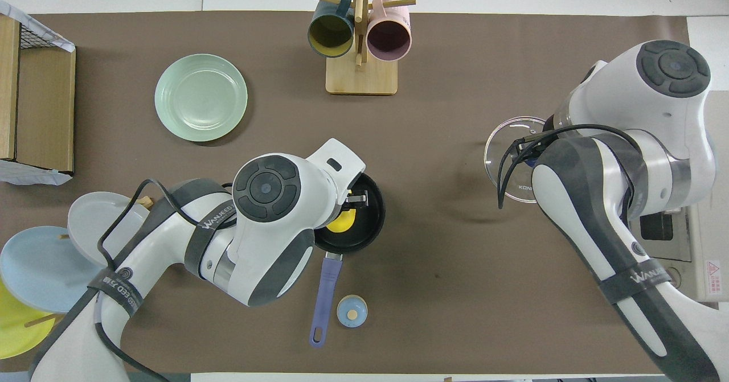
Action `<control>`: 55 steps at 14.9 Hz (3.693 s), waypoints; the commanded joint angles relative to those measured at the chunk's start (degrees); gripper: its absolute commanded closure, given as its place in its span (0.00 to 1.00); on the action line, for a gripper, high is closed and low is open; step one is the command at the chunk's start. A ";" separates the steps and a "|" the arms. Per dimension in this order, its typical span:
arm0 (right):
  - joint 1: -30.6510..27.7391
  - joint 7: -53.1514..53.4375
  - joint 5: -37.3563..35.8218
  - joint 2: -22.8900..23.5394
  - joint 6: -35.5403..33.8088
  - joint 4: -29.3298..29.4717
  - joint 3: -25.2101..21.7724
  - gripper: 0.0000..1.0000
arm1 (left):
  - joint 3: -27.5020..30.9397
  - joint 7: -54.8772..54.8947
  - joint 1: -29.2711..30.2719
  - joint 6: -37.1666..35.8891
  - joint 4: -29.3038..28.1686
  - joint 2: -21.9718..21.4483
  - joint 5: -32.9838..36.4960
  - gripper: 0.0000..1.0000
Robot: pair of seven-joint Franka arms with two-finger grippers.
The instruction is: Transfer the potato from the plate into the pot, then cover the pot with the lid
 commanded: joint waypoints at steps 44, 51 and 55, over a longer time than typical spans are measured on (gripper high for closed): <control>12.80 24.44 1.25 3.44 -13.74 16.38 2.97 1.00 | 2.61 23.11 20.39 -26.38 12.38 -12.25 2.34 0.00; 26.08 39.49 4.33 5.81 -0.91 15.69 2.88 1.00 | 2.53 33.34 29.29 -38.51 22.57 -12.00 6.38 0.00; 32.06 43.96 -1.43 11.25 1.03 16.74 2.88 1.00 | 2.35 32.64 29.03 -38.87 22.58 -12.18 6.56 0.00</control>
